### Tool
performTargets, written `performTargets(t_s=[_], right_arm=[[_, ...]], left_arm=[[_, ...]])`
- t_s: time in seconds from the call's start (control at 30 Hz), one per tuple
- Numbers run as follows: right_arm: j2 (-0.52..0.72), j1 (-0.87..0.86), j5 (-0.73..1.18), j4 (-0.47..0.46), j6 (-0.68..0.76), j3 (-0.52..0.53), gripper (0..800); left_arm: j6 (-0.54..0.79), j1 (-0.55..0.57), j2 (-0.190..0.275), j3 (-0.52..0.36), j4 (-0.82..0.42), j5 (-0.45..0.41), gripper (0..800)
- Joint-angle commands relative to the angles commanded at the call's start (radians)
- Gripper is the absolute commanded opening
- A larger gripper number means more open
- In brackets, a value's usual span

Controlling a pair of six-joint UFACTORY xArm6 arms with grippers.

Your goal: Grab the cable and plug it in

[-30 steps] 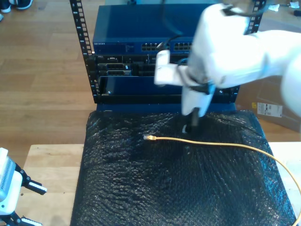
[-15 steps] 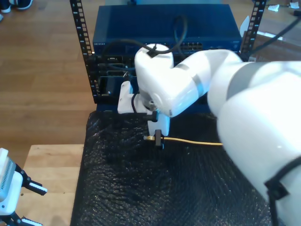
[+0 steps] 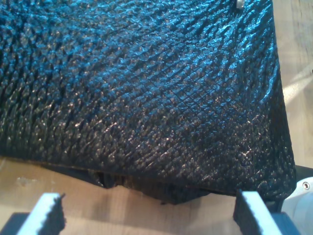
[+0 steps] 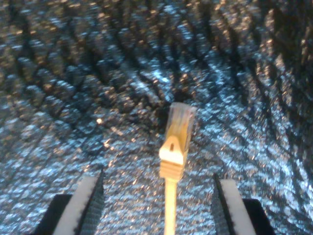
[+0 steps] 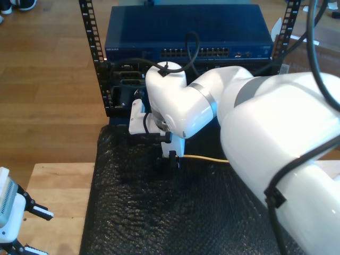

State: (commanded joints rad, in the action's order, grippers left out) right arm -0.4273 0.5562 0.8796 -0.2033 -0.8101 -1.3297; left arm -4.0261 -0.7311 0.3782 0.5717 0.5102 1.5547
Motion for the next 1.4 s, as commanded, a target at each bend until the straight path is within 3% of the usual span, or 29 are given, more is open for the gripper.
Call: performTargets(t_s=[0.57, 0.77, 0.97, 1.4], right_arm=[[-0.005, -0.002, 0.000, -0.014, 0.002, 0.000, 286], [-0.018, 0.000, -0.002, -0.014, 0.003, -0.002, 282], [-0.021, -0.002, -0.038, -0.014, 0.003, 0.002, 181], [-0.021, -0.003, -0.038, -0.017, 0.002, 0.006, 126]], left_arm=[[0.000, 0.000, 0.000, 0.000, 0.000, 0.000, 800], [0.000, 0.000, -0.002, 0.000, -0.002, 0.000, 800], [0.000, 0.000, -0.002, 0.000, -0.002, 0.000, 800], [0.000, 0.000, -0.002, 0.000, -0.002, 0.000, 800]])
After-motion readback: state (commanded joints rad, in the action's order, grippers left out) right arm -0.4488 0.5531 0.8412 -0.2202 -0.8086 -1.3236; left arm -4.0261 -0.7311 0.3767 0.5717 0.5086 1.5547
